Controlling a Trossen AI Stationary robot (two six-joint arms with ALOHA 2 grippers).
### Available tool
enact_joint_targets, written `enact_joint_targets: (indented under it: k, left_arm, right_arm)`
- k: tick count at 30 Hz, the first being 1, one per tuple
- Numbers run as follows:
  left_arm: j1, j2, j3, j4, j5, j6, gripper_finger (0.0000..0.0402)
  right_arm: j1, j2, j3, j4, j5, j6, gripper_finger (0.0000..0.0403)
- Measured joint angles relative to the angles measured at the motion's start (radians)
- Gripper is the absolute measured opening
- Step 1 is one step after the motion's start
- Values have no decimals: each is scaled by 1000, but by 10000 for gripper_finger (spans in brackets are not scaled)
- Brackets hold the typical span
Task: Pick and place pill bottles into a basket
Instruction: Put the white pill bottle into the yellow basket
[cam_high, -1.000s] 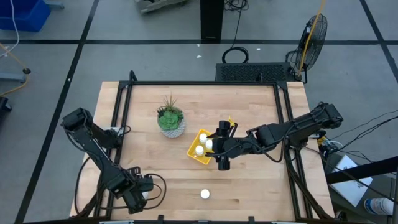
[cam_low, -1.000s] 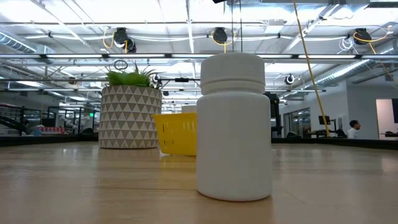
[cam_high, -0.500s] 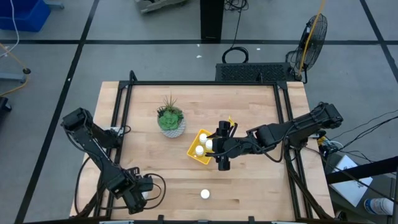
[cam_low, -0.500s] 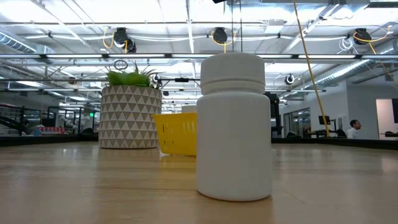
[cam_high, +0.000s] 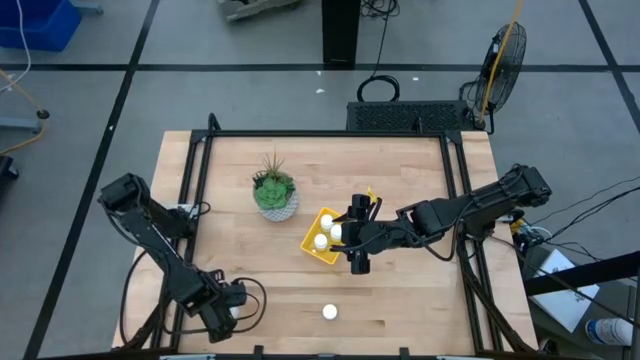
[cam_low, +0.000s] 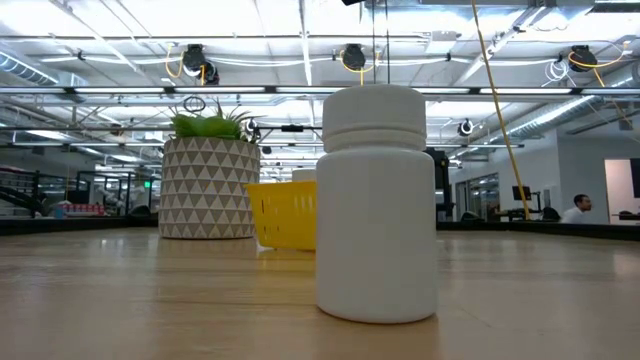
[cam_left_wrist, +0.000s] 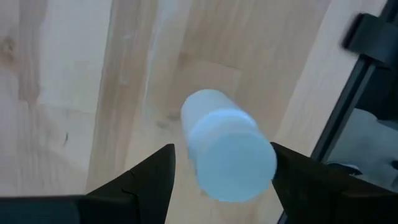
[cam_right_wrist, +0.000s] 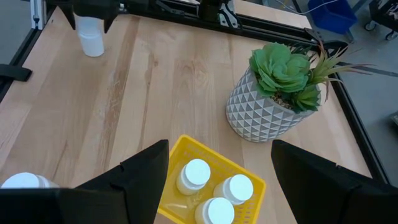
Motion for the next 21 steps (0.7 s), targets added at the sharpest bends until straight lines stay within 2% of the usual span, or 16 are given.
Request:
enact_joint_targets:
  k: [9,21]
  left_arm:
    - [0,0,-6,17,-45,10,253]
    - [0,0,-7,54,-27,6,253]
  right_arm:
    - [0,0,0,0,1,4,274]
    - [0,0,0,0,3,4,274]
